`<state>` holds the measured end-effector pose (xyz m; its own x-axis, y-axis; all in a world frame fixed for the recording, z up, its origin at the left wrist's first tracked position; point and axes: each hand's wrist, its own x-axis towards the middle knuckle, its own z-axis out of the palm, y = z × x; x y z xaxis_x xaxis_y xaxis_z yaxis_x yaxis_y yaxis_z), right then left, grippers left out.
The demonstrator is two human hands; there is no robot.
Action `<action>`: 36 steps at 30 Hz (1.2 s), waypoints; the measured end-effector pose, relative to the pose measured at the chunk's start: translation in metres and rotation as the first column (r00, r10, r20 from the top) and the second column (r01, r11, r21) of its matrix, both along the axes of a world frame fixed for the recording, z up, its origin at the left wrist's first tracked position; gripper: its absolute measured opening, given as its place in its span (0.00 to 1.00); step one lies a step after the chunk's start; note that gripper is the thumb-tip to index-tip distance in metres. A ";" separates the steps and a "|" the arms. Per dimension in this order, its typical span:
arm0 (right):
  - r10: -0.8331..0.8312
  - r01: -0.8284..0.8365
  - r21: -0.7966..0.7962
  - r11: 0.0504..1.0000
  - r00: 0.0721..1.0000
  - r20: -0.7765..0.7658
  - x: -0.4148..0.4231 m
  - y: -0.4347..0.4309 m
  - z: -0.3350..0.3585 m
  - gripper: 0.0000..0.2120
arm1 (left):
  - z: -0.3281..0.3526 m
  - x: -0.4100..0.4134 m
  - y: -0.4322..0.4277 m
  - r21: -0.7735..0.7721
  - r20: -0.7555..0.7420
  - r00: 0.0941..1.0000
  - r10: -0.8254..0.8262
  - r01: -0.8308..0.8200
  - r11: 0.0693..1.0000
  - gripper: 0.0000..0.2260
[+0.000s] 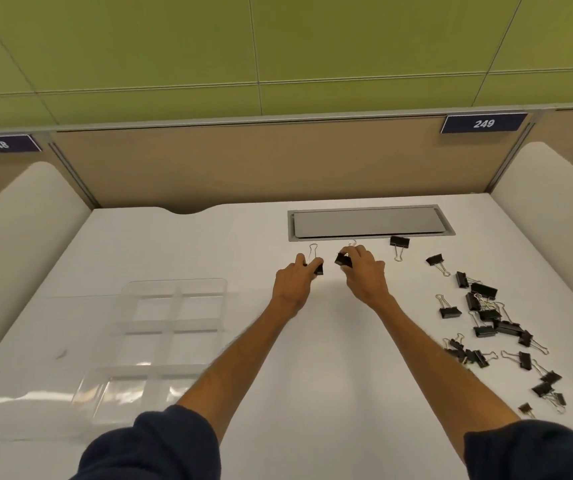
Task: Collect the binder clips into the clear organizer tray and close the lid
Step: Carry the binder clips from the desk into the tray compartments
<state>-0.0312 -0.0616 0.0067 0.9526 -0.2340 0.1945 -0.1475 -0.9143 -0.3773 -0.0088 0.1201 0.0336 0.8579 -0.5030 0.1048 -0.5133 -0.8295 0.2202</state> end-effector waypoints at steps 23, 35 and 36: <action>0.399 -0.400 0.020 0.916 0.917 0.018 0.076 0.239 0.019 0.15 | 0.010 0.037 0.250 0.041 0.038 0.964 0.263 -0.265 0.964 0.13; 0.540 -0.538 0.079 0.839 0.842 -0.009 0.077 0.344 0.002 0.16 | -0.016 0.042 0.359 0.255 0.052 0.953 0.300 -0.303 0.918 0.13; 0.550 -0.548 0.077 0.833 0.835 -0.009 0.076 0.349 0.001 0.16 | -0.017 0.043 0.363 0.264 0.050 0.957 0.286 -0.288 0.920 0.13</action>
<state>0.0446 0.2878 0.0075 0.9332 0.3179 0.1674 0.3592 -0.8202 -0.4452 0.0341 0.4831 0.0166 0.9692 -0.2460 0.0111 -0.2456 -0.9688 -0.0327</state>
